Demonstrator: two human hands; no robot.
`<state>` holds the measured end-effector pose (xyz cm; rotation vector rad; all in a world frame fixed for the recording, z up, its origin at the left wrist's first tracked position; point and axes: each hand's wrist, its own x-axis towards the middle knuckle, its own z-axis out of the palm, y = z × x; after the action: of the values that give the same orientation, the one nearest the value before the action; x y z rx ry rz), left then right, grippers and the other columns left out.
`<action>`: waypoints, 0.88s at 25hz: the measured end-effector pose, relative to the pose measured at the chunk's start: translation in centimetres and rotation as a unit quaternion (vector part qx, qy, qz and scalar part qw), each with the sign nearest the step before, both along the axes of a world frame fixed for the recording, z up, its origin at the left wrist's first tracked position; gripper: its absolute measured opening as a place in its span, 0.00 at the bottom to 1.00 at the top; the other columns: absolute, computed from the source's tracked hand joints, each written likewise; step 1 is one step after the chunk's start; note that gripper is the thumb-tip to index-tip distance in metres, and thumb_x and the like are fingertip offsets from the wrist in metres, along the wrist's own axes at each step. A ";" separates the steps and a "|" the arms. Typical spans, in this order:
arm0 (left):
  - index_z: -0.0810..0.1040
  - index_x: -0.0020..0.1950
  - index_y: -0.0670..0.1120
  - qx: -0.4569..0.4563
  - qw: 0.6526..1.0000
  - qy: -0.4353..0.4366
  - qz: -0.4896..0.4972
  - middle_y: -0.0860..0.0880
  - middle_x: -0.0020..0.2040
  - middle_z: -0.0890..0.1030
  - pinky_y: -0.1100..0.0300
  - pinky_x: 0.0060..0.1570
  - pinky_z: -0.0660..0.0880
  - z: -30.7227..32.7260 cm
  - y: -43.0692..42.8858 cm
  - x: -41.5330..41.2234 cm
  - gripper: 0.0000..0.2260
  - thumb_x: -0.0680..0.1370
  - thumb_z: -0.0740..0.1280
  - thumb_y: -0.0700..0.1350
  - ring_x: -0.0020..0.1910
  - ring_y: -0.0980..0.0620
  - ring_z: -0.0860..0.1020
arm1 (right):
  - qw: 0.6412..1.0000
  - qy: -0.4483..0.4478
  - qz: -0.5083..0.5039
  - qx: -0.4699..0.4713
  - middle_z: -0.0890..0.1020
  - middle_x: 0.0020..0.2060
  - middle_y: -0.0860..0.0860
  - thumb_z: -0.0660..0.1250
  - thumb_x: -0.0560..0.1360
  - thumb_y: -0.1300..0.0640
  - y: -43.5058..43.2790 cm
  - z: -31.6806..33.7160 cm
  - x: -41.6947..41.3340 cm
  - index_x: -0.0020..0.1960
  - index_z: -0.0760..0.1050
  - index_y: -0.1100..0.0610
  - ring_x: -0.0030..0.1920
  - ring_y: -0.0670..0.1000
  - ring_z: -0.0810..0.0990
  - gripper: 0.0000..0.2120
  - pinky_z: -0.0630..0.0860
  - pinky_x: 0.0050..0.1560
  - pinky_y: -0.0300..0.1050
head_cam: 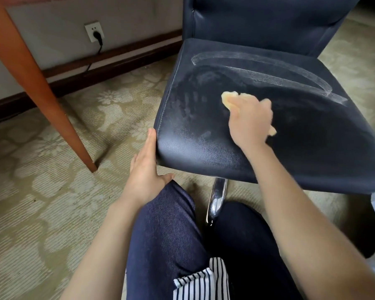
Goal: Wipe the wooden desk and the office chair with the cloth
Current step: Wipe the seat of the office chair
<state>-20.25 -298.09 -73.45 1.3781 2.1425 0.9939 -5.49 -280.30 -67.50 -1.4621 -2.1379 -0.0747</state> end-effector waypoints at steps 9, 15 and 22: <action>0.37 0.77 0.51 -0.041 0.999 0.020 -0.014 0.55 0.78 0.41 0.45 0.74 0.49 1.0 -0.3 0.0 0.49 0.72 0.72 0.38 0.76 0.56 0.45 | 0.980 -0.034 0.124 -0.153 0.73 0.62 0.52 0.55 0.79 0.51 7.3 1.1 -9.5 0.63 0.73 0.48 0.62 0.56 0.68 0.16 0.63 0.53 0.49; 0.38 0.77 0.51 -0.049 0.998 0.040 -0.005 0.55 0.78 0.43 0.44 0.73 0.50 1.0 -0.4 0.0 0.46 0.74 0.69 0.38 0.76 0.54 0.47 | 0.919 -0.017 0.390 -0.058 0.77 0.63 0.48 0.63 0.79 0.59 2.3 0.3 -5.8 0.61 0.78 0.46 0.51 0.56 0.68 0.14 0.65 0.56 0.51; 0.41 0.78 0.49 -0.011 1.000 0.017 0.022 0.54 0.78 0.46 0.50 0.75 0.50 0.9 -0.4 1.1 0.41 0.72 0.60 0.30 0.76 0.57 0.47 | 0.817 -0.124 0.561 0.053 0.81 0.54 0.43 0.70 0.73 0.61 -2.9 -2.0 3.1 0.54 0.82 0.47 0.41 0.50 0.64 0.13 0.65 0.39 0.47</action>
<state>-19.16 -298.46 -72.57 1.3531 2.2107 0.9675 -2.40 -283.24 -69.55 0.0555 -2.8027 0.0589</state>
